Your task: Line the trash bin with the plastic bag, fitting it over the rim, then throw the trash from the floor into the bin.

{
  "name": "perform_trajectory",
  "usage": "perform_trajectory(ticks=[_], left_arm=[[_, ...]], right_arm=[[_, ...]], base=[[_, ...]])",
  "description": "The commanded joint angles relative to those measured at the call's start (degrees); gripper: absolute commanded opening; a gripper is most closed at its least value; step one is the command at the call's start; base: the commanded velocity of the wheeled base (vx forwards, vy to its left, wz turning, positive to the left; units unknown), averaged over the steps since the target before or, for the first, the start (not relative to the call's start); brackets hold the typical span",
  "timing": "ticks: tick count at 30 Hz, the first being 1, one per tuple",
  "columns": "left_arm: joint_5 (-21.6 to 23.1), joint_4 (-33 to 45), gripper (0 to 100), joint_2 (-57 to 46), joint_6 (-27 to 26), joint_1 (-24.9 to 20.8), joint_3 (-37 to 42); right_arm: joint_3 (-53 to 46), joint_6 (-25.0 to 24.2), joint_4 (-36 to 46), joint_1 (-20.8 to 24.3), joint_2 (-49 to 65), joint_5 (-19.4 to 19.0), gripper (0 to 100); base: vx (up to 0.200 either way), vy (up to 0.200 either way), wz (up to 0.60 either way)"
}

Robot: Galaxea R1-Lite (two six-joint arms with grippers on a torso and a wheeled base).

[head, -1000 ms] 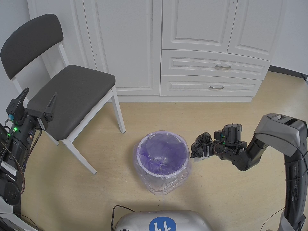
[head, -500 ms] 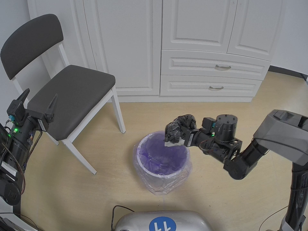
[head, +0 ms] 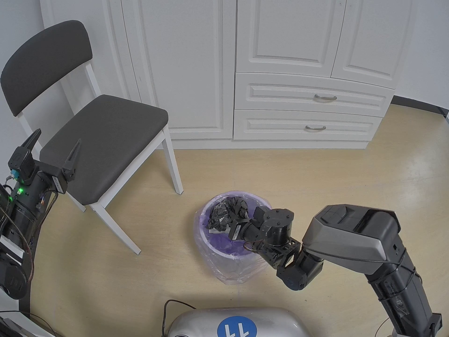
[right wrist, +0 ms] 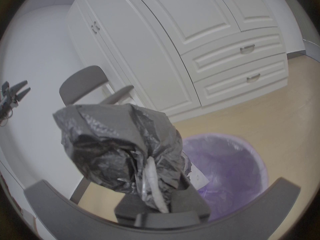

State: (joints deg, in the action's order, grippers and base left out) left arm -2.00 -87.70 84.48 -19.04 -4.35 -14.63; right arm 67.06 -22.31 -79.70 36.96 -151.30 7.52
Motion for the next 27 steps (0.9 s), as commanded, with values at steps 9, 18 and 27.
perform_trajectory(ticks=[9,18,27], left_arm=[[2.7,0.0,100,0.5,-0.5,4.4,0.4],[2.7,0.0,100,0.6,-0.4,4.4,0.3],[2.7,0.0,100,1.0,-0.4,4.4,0.1]], right_arm=[[5.4,-1.2,5.0,-3.1,-6.7,0.2,0],[11.5,-6.5,21.4,-3.7,-5.0,0.8,0],[18.1,-8.2,27.8,-3.4,-6.0,1.7,0]], base=[[0.000,0.000,0.00],[0.000,0.000,0.00],[0.000,0.000,0.00]])
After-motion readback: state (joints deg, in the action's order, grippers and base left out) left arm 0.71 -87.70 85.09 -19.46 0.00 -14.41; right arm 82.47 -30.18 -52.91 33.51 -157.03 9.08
